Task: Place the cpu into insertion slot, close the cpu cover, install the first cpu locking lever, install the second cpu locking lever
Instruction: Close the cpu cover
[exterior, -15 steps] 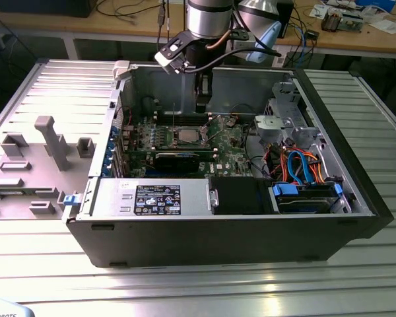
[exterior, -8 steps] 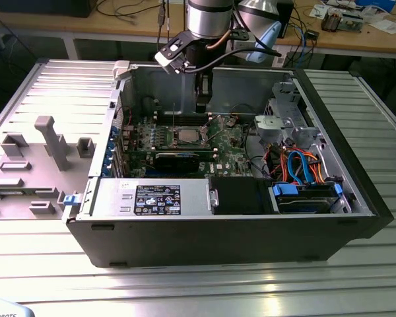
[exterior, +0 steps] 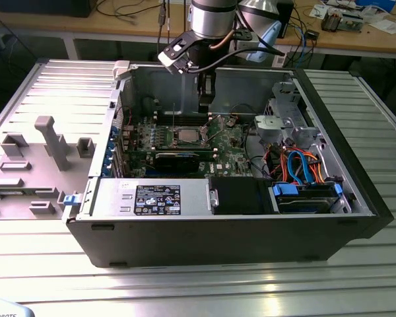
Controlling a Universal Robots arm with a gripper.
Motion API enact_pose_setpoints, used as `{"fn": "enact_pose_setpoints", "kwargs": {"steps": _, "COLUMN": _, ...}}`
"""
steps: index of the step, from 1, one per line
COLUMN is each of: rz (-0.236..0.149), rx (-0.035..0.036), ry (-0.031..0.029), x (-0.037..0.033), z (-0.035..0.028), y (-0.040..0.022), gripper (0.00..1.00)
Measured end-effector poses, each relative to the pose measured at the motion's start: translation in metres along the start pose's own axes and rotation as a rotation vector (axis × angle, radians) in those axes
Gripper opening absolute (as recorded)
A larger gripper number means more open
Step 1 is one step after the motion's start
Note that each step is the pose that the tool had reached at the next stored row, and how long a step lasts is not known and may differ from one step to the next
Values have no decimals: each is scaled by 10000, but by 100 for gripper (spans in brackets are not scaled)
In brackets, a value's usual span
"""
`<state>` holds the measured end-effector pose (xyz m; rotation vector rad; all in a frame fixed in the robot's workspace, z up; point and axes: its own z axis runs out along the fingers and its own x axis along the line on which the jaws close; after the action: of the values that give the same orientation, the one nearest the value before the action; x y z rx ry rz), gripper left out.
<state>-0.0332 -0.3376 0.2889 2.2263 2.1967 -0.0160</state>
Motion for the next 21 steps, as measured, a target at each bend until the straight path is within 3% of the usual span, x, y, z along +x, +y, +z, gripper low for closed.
{"fn": "enact_pose_setpoints", "kwargs": {"steps": 10, "rz": -3, "rx": 0, "ry": -22, "x": 2, "z": 7, "y": 35, "gripper": 11}}
{"fn": "enact_pose_setpoints", "kwargs": {"steps": 17, "rz": -10, "rx": 4, "ry": -33, "x": 18, "z": 91, "y": 398, "gripper": 11}}
{"fn": "enact_pose_setpoints", "kwargs": {"steps": 21, "rz": -9, "rx": 5, "ry": -34, "x": 22, "z": 117, "y": 511, "gripper": 11}}
